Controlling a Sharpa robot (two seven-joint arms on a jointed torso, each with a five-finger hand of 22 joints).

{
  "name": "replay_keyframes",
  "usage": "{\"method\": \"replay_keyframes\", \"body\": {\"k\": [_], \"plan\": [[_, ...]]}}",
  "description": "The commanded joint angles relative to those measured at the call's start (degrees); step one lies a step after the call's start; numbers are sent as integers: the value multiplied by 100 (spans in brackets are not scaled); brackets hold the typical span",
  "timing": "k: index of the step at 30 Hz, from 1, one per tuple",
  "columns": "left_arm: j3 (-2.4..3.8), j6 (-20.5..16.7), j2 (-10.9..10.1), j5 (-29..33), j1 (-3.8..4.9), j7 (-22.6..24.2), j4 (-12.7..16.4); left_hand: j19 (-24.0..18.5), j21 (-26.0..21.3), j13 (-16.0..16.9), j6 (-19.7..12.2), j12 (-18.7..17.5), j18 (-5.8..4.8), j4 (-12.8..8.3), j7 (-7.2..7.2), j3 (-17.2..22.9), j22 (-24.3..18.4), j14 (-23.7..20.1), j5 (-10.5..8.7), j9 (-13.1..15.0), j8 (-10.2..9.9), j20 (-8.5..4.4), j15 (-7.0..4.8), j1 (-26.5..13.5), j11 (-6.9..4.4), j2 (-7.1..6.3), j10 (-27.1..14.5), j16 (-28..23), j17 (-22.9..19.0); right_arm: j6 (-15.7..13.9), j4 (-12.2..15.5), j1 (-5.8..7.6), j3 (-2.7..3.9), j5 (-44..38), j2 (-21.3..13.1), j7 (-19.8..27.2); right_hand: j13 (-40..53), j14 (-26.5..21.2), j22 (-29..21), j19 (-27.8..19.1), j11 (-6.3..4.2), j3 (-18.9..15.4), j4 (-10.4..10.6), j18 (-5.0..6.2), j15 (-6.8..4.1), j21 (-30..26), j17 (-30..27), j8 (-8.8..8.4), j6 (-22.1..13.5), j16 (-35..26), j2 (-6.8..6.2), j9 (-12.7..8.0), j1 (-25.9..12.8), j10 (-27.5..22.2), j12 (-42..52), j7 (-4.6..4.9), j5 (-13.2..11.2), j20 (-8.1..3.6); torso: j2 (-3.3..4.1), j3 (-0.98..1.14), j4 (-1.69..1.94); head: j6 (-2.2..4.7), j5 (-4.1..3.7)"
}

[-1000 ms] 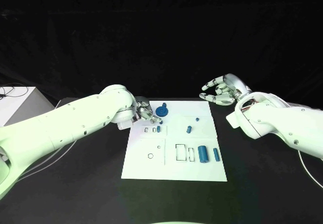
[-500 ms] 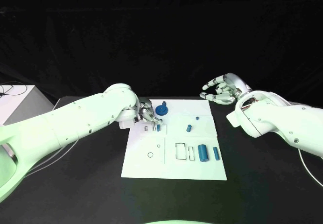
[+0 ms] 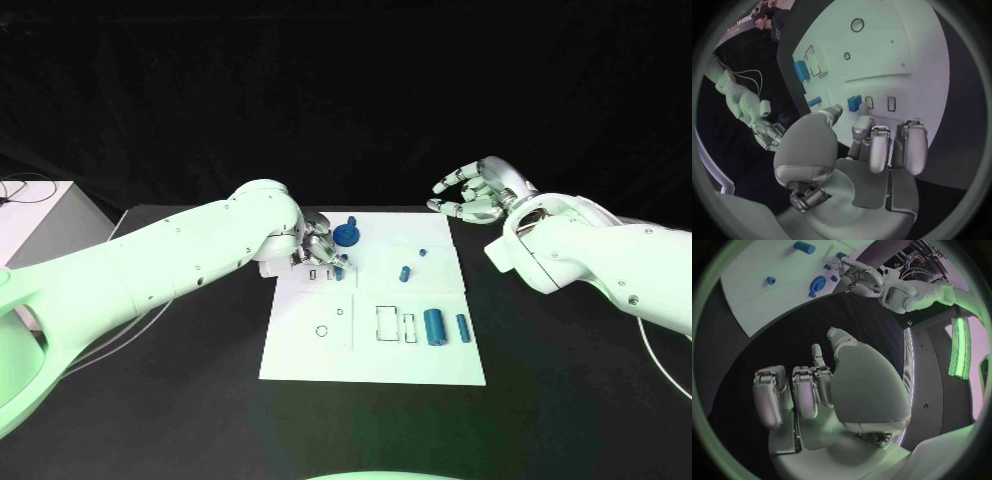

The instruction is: Assemble the parts on the task board

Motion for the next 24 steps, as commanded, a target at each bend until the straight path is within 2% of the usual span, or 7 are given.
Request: {"method": "replay_keyframes", "body": {"k": [1,18,22,24], "plan": [[-1,143,16,-3,7,-6,-2,4,-7,-7,-32,-27,-78,1,-18,39,280,595,3,18,31,-4,-19,73,1,-5,-52,19,1509,101,-3,2,3,-88,7,-40,980,607,1505,610,-6,31,11,-82,-33,13,1509,-9,-41,37,-23,10,-40,44,-30,16,33,-22,6,2,4,0,-6],[-18,254,36,1,4,-6,-17,-8,-14,-61,-69,-79,-75,-24,-44,317,272,595,-1,213,116,-21,-39,257,-23,-26,-86,19,1509,129,-32,2,3,-120,18,-86,980,607,1505,610,-4,35,13,-82,-31,13,1509,-6,-44,37,-21,12,-58,45,-29,17,35,-21,18,5,-1,-31,-17],[-20,246,38,1,4,-6,-15,-18,-21,-94,-95,-115,-72,-77,-63,616,261,595,-4,345,155,-38,-58,384,-43,-32,-105,19,1509,136,-38,2,3,-120,23,-104,980,607,1505,610,-4,35,13,-82,-31,13,1509,-6,-44,37,-21,12,-58,45,-29,17,35,-21,17,6,0,-33,-18],[-21,242,38,1,4,-5,-14,-32,-32,-147,-105,-166,-67,-189,-82,919,241,595,1,445,182,-55,-74,493,-63,-72,-142,19,1509,137,-41,2,3,-120,26,-113,976,607,1505,610,-4,39,11,-82,-30,13,1509,-3,-45,37,-19,14,-67,39,-33,17,32,-20,17,6,2,-39,-28]]}}
